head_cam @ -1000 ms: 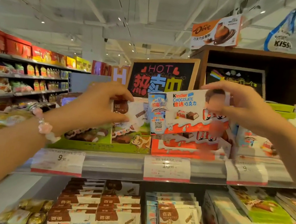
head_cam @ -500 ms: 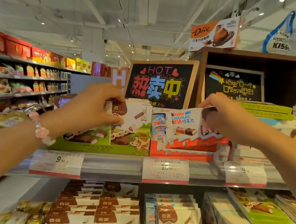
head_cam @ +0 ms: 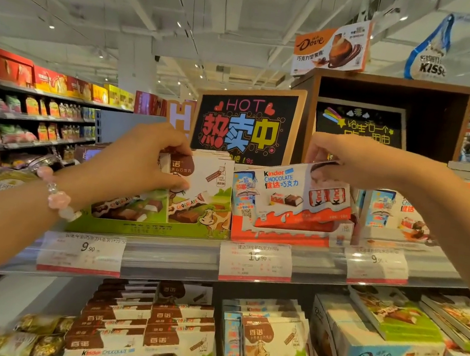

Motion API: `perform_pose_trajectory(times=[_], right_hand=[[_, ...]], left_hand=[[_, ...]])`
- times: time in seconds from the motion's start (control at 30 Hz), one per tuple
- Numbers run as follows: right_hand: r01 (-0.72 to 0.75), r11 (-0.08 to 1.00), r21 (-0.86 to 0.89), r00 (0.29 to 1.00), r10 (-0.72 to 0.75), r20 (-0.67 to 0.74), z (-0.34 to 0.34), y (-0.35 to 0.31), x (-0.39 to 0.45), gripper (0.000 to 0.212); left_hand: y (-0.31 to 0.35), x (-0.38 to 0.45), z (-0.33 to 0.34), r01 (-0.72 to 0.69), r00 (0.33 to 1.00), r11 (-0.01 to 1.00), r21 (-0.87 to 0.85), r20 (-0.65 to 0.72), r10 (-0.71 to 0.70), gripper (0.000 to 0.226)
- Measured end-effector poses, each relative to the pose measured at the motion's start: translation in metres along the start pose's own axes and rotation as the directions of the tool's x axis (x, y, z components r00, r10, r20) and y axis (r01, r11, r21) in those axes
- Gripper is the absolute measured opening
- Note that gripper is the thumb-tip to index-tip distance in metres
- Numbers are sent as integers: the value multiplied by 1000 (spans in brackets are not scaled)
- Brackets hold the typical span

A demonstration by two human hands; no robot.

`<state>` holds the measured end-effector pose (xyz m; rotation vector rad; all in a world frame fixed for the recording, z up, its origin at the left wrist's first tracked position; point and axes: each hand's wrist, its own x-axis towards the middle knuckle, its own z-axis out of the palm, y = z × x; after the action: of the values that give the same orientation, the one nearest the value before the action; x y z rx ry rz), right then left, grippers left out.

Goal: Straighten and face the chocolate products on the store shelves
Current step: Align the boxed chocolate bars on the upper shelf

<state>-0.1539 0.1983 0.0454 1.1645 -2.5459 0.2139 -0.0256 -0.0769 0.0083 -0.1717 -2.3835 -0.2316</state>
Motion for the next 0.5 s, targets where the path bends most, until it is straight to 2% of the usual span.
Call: perform_pose_trajectory(times=[0.13,0.23,0.33,0.43,0.5], right_hand=[[-9,996,88,1000,11,-23,-1,3,-4,26],[-24,997,70,999,22,36,6,1,-7,25],[-41,994,-106,998,47,52,15,-5,-8,17],[-16,899,-437,999,-1,-39,13,-14,-3,18],[12,891,-453,999,-32,-38,12,-19,2,30]], left_hand=[[0,0,0,2,1000,1000,-6,4,-2,36],[0,0,0,2,1000,1000,-5,3,-2,38],[1,0,0,-1,1000,1000,3,-3,2,39],[1,-1,0,-22,1000,1000,22,-5,22,38],[-2,-3,0,-9,1000,999,46,-18,10,41]])
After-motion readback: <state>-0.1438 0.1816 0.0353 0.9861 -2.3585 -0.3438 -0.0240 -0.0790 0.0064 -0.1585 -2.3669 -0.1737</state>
